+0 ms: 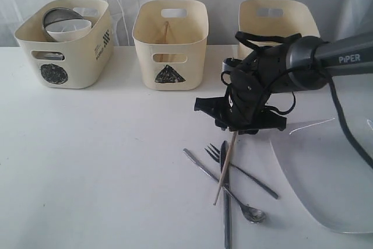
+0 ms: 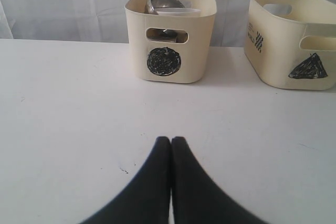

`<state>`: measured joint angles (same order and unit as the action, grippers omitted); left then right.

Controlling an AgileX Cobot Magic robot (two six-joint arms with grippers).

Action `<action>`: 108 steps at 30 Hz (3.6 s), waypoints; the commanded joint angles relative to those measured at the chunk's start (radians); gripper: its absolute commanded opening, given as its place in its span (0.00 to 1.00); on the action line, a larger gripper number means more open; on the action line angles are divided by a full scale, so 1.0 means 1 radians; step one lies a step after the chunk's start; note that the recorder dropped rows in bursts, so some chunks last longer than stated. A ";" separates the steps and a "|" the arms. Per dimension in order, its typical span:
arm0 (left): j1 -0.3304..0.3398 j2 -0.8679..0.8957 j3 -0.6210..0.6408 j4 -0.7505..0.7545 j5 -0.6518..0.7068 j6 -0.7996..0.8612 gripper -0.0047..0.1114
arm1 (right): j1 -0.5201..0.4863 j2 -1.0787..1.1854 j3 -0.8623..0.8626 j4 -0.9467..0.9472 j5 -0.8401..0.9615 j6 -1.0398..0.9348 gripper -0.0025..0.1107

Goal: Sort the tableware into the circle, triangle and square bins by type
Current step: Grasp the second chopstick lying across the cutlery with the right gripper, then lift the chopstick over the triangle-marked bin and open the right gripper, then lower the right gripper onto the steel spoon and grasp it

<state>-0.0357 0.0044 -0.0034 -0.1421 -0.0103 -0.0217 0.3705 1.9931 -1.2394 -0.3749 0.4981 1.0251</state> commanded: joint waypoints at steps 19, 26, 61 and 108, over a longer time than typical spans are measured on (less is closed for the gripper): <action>0.003 -0.004 0.003 -0.006 -0.003 0.000 0.04 | 0.000 0.033 -0.004 -0.018 0.081 0.011 0.02; 0.003 -0.004 0.003 -0.006 -0.003 0.000 0.04 | 0.000 -0.050 0.017 -0.018 -0.072 -0.042 0.02; 0.003 -0.004 0.003 -0.006 -0.003 0.000 0.04 | -0.173 0.259 -0.624 0.206 -0.837 -0.156 0.02; 0.003 -0.004 0.003 -0.004 -0.003 0.000 0.04 | -0.031 -0.105 -0.212 0.296 0.276 -1.273 0.18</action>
<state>-0.0357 0.0044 -0.0034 -0.1421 -0.0103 -0.0217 0.3012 1.9636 -1.5564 -0.0996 0.7219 -0.1615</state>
